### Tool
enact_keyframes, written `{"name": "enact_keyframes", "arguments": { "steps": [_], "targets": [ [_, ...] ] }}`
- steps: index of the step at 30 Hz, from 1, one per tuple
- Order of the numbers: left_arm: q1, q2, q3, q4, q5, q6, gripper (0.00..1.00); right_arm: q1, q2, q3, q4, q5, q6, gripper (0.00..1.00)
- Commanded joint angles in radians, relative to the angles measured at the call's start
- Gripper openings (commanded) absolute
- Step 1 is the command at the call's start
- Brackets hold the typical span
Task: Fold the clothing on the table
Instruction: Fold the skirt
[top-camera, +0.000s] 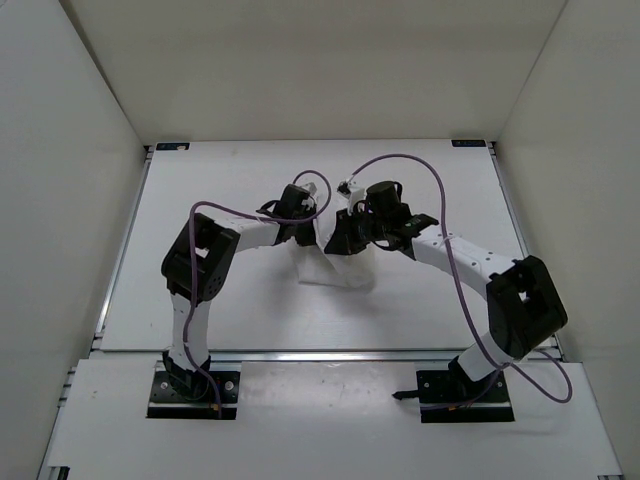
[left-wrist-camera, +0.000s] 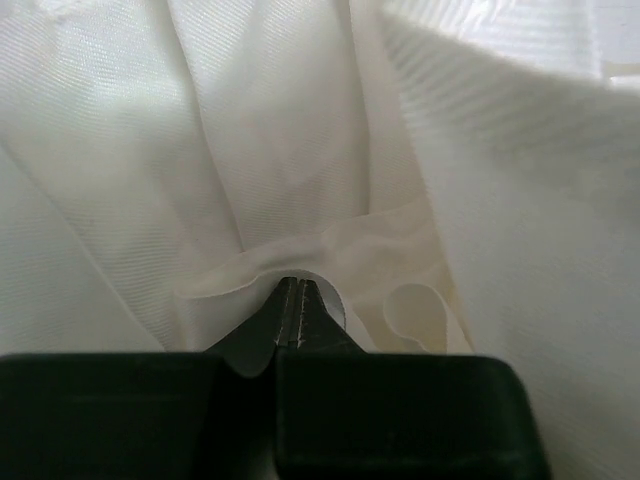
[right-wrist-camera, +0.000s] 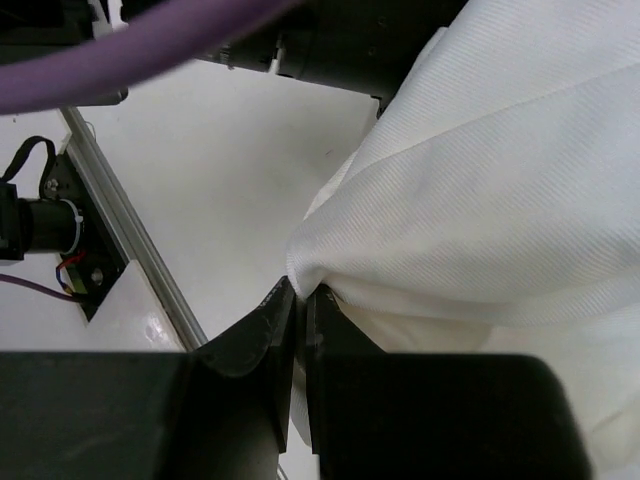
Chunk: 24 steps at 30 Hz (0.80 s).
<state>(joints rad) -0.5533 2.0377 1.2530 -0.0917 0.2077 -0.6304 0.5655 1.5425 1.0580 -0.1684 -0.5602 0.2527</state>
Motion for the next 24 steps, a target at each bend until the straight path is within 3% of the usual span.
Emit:
{"name": "enact_keyframes", "arguments": {
  "steps": [1, 12, 18, 24],
  "targets": [
    [0.022, 0.023, -0.085, -0.039, 0.042, -0.028, 0.0, 0.004, 0.03, -0.013, 0.119, -0.035, 0.051, 0.01],
    [0.165, -0.272, -0.204, -0.071, 0.088, 0.015, 0.0, -0.027, 0.183, 0.12, 0.096, -0.017, 0.022, 0.01],
    [0.194, -0.422, -0.32, -0.14, 0.042, 0.067, 0.0, -0.022, 0.223, 0.152, 0.107, -0.018, 0.037, 0.01],
    [0.174, -0.499, -0.452, -0.109, 0.035, 0.063, 0.0, 0.013, 0.242, 0.172, 0.135, -0.015, 0.057, 0.0]
  ]
}}
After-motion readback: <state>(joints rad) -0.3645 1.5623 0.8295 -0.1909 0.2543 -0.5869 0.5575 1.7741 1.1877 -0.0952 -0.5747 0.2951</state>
